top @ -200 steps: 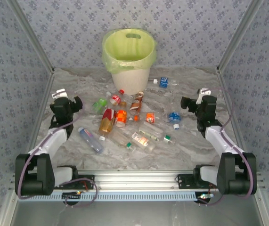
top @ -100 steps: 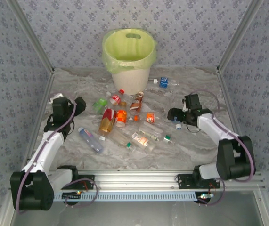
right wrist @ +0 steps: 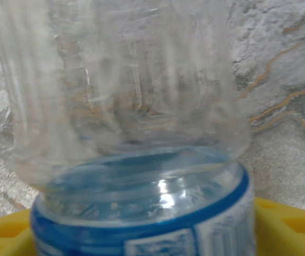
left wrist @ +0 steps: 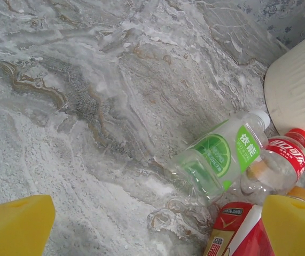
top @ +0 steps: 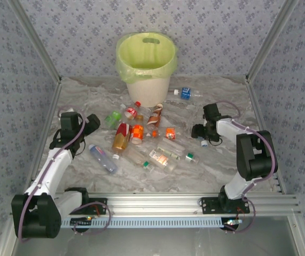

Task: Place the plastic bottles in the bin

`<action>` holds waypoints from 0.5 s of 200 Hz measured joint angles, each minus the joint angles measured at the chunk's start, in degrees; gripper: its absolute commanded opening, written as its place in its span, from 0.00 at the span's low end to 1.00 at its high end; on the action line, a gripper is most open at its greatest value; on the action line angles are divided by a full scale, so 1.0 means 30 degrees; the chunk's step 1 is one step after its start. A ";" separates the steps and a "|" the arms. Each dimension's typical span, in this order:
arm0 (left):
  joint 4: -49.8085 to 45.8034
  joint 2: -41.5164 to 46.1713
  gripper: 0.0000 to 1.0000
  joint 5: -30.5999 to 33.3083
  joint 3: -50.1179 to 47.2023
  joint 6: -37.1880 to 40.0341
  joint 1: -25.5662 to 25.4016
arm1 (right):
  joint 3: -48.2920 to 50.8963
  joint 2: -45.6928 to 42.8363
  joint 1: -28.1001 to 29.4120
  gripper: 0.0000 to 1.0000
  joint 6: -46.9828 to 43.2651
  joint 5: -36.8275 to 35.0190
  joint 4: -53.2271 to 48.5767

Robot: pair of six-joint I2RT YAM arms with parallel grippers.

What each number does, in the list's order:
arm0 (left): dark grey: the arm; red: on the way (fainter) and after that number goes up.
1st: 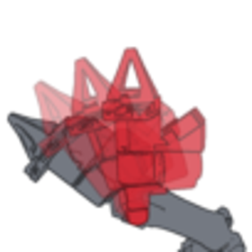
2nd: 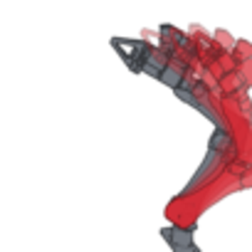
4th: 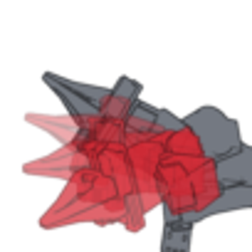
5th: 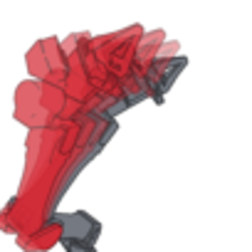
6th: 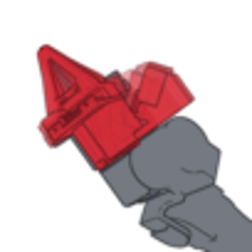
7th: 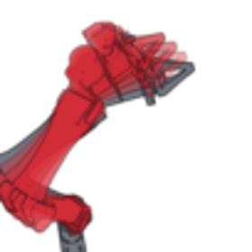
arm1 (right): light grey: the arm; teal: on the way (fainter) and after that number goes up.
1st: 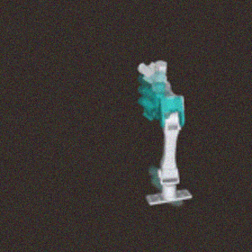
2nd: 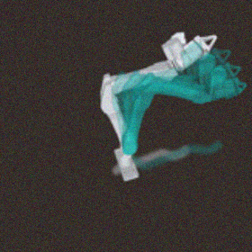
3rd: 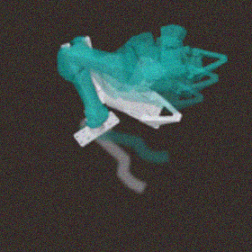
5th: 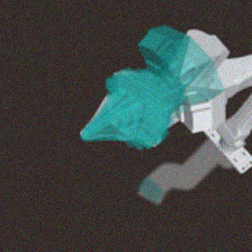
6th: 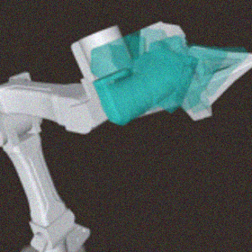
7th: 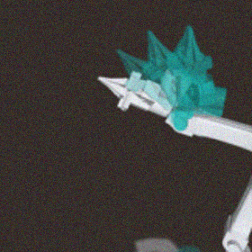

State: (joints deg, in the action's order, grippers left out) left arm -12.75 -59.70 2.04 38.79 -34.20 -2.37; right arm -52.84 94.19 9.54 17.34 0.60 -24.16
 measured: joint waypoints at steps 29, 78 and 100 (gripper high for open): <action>-0.0721 -0.0284 0.99 -0.0022 0.0641 -0.0138 0.0000 | 0.0000 -0.0109 0.0044 0.63 -0.0036 -0.0772 0.0182; -0.2565 -0.0299 1.00 0.0408 0.1661 -0.0707 0.0007 | -0.0386 -0.2900 0.0386 0.57 -0.0576 -0.1566 0.0182; -0.3599 -0.0291 1.00 0.0619 0.2091 -0.1013 0.0051 | -0.2280 -0.3854 0.0794 0.58 -0.1100 -0.1122 0.0277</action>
State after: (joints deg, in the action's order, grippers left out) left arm -23.55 -60.58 3.90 45.06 -37.23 -2.22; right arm -59.68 82.63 11.92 14.04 -2.76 -23.33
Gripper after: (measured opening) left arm 0.994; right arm 0.644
